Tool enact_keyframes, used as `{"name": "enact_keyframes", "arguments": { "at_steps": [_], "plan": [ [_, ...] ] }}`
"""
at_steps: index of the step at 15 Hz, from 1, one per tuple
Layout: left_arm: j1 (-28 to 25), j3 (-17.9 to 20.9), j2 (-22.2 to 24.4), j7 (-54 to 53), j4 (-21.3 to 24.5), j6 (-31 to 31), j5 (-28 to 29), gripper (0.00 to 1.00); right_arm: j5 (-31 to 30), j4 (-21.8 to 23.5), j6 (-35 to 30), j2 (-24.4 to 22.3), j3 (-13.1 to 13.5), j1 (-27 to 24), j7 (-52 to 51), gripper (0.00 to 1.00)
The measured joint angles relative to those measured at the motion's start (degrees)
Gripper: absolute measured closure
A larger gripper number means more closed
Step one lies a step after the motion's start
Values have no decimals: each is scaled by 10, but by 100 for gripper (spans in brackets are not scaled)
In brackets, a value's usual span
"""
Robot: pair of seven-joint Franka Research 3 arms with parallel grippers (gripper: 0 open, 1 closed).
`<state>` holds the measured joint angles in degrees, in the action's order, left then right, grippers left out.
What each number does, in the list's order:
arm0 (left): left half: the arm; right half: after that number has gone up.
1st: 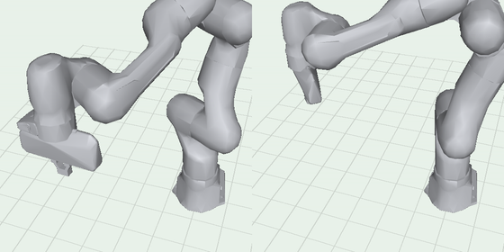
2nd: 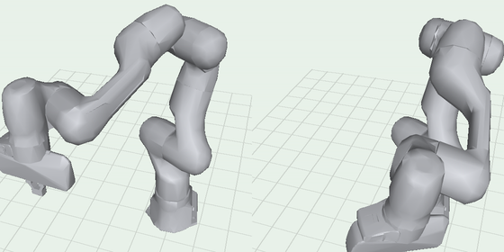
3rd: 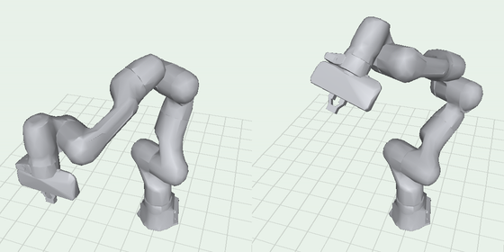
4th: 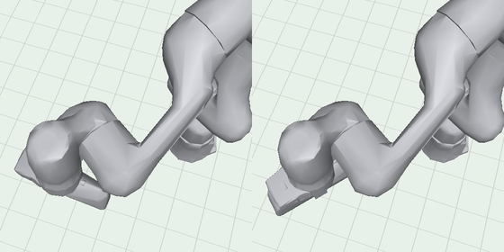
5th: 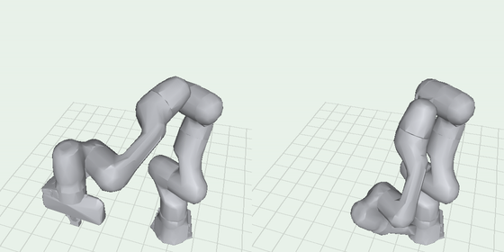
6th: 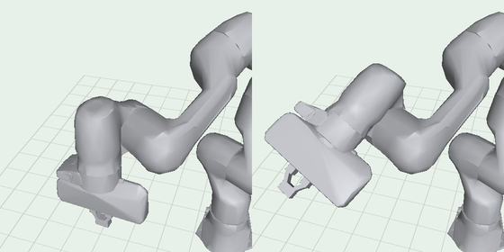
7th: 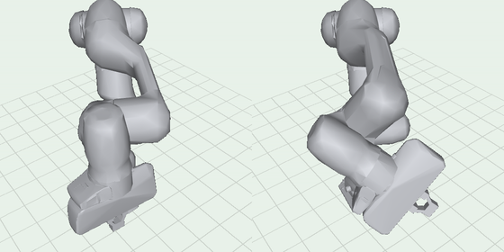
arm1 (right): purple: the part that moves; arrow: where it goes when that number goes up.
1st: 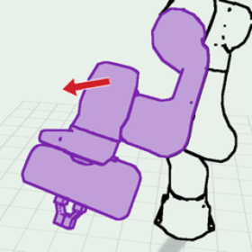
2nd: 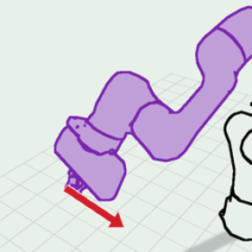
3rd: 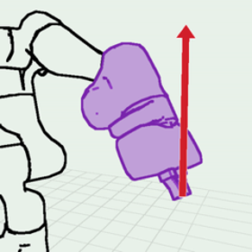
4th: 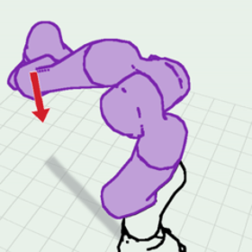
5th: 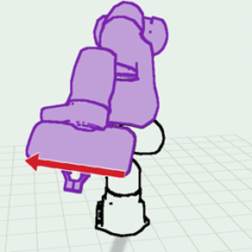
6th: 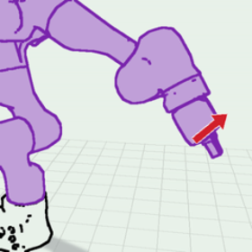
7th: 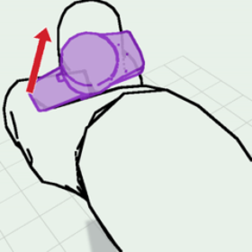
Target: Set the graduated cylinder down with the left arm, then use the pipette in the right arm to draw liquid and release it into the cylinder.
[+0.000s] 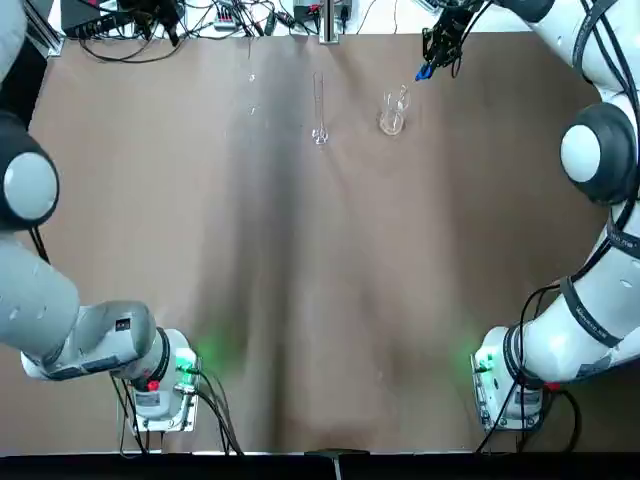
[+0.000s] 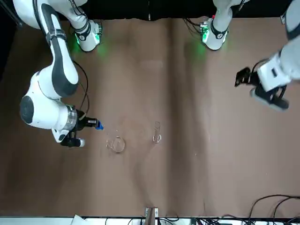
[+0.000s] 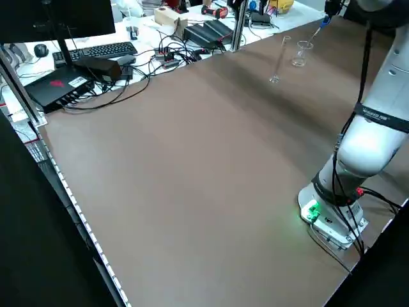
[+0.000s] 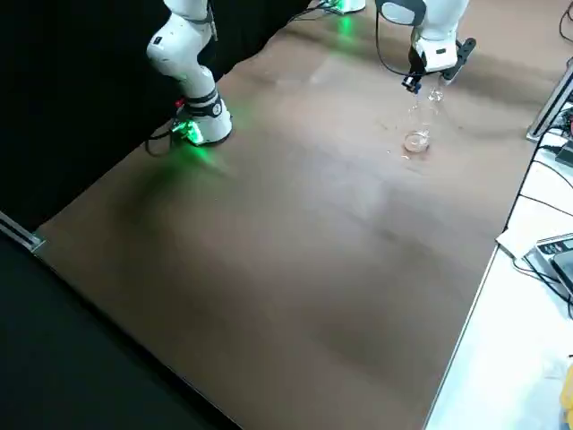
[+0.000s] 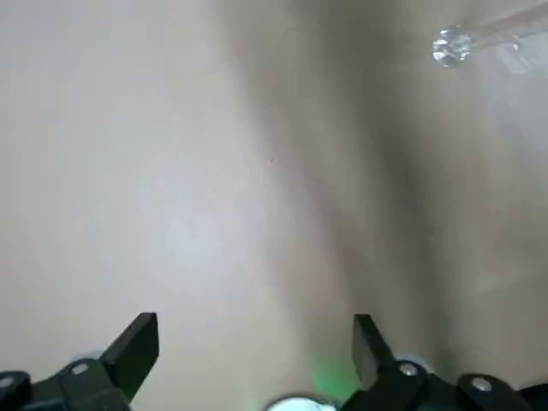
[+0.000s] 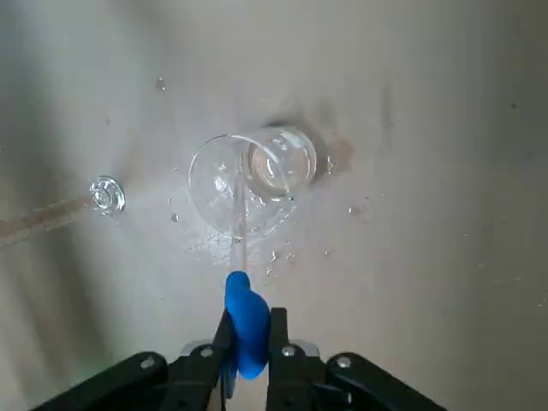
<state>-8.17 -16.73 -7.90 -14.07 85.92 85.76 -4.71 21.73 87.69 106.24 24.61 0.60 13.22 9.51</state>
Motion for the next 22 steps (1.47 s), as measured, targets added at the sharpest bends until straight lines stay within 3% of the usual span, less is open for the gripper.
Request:
{"name": "enact_keyframes", "arguments": {
  "at_steps": [1,4,22],
  "plan": [
    [-1,0,34,55,3,-34,9,0,0,-4,-8,0,0,-8,0,81],
    [-1,0,59,78,13,-51,13,0,0,-10,-19,0,0,-15,0,81],
    [-32,3,67,102,14,-61,16,0,39,-76,-122,-9,0,-36,3,81]
  ]
}}
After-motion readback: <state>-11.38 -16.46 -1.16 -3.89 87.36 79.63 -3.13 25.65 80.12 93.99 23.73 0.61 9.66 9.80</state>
